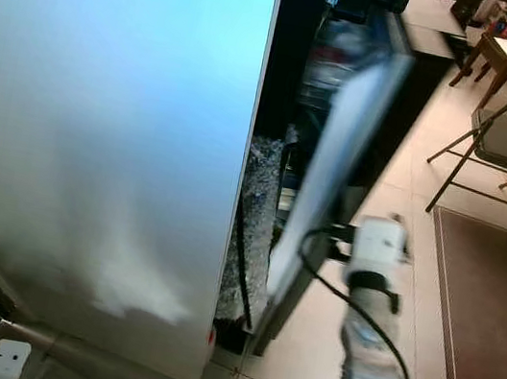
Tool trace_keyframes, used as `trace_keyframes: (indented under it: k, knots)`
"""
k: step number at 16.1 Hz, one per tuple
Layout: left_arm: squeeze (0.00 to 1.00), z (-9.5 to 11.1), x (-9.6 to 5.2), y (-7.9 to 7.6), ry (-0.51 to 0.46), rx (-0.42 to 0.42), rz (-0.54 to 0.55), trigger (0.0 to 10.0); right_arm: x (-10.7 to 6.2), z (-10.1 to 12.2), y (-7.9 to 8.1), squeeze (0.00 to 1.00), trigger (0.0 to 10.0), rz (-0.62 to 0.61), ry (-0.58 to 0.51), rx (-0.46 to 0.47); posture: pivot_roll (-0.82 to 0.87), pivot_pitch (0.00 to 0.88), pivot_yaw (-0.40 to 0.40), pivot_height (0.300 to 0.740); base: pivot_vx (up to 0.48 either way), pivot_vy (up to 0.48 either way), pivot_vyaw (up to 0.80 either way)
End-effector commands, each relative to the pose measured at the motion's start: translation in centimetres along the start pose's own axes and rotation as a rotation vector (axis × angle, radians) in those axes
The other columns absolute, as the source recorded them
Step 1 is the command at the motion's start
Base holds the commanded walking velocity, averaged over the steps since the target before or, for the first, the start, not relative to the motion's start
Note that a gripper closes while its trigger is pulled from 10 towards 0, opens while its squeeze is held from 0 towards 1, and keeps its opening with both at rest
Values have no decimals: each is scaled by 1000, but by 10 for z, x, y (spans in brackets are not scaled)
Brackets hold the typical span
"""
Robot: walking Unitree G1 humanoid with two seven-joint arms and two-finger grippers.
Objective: Restocking fridge
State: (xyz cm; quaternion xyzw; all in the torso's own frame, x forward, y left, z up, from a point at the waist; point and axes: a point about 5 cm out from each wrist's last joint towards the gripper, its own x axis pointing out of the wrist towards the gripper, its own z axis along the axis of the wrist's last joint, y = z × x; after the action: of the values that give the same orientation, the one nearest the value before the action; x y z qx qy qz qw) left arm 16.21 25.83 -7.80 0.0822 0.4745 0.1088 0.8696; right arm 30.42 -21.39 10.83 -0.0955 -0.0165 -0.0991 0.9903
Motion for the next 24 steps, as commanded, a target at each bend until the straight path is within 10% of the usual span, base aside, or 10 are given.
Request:
trace_keyframes:
  k: [1, 10, 16, 24]
  knots:
    - [0, -5, -1, 0, 17, 1, 0, 10000, -2, -4, -24, 0, 10000, -108, 16, 9, -124, 53, -45, 740, 0, 0, 0]
    - [0, -8, -1, -2, 27, 2, -4, 10000, -20, -60, -52, 0, 10000, -209, 228, 68, -122, 50, -49, 740, 0, 0, 0]
    - [0, -7, -1, -4, 23, -4, -3, 10000, -61, -128, -63, 0, 10000, -252, 531, 186, -122, 48, -53, 740, 0, 0, 0]
    - [0, -7, -1, -6, 31, -15, -4, 10000, -146, -191, -17, 0, 10000, -7, 1019, 225, -123, 46, -57, 740, 0, 0, 0]
